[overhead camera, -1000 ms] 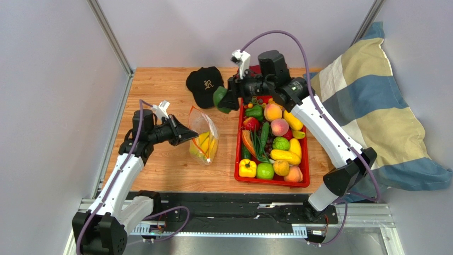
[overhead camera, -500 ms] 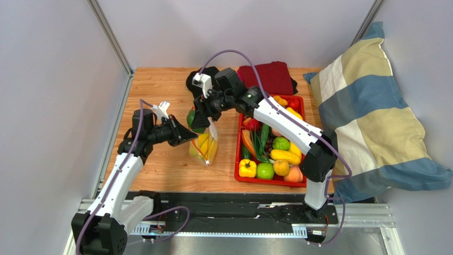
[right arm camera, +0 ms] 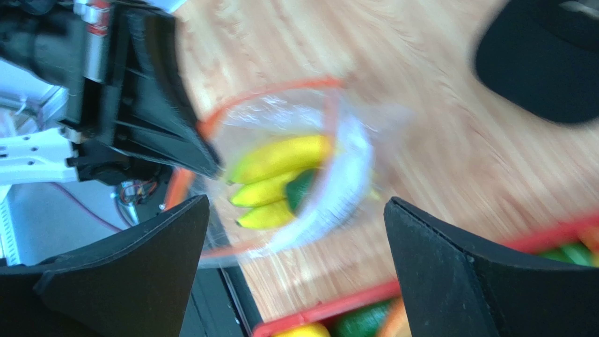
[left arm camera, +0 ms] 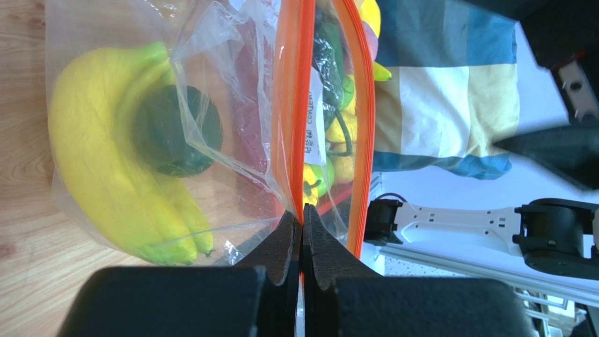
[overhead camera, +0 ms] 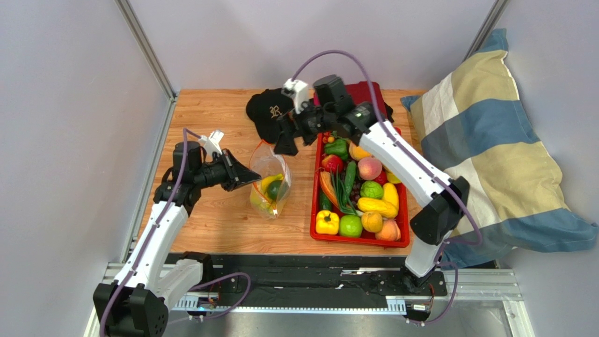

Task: Place the food in the zip-top bag and seal the zipper
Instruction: Place the fake fruit in the zipper food storage bag, then pick up the fake fruit from the bin.

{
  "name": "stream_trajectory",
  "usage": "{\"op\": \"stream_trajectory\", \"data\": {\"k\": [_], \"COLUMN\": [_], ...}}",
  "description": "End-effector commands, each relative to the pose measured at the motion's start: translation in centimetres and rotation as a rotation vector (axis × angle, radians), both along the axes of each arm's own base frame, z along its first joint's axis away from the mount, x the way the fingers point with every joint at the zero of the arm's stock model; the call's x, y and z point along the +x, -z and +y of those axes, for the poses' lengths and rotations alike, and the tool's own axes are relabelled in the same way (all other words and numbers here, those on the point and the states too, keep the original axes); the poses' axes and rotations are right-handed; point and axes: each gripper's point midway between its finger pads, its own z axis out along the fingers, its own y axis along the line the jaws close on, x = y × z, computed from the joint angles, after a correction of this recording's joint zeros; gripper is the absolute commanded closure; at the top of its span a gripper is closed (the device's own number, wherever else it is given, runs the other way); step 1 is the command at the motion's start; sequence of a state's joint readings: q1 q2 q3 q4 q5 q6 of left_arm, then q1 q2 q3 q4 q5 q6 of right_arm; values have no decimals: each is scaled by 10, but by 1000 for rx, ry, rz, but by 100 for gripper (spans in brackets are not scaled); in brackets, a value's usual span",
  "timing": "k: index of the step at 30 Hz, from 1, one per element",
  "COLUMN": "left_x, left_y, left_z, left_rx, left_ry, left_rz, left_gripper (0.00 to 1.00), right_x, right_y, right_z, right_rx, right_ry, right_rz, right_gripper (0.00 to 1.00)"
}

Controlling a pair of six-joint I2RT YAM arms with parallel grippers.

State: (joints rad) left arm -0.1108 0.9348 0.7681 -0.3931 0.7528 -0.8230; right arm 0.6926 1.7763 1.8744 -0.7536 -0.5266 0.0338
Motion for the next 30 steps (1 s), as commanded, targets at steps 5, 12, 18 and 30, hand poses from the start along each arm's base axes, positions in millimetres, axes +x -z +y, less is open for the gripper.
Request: {"op": "stream_trajectory", "data": {"k": [5,12,18,30], "left_x": [2,3,4,3], "left_y": [-18,-17,-16,-17], "left_z": [-2,-3,-3,-3], "left_rx": [1,2,2,8], "left_ry": [19,25,27,28], "left_rz": [-62,-56,-53,-57], "left_gripper": [100,100,100,100], "right_x": [23,24,27,32], "right_y": [64,101,122,160], "right_z": [-148,-224,-258,-267], "right_rx": [-261,-536,-690,-782], "right_ry": [291,332,315,289], "right_rz": [57,40,5,43], "right_gripper": [0,0,0,5]}}
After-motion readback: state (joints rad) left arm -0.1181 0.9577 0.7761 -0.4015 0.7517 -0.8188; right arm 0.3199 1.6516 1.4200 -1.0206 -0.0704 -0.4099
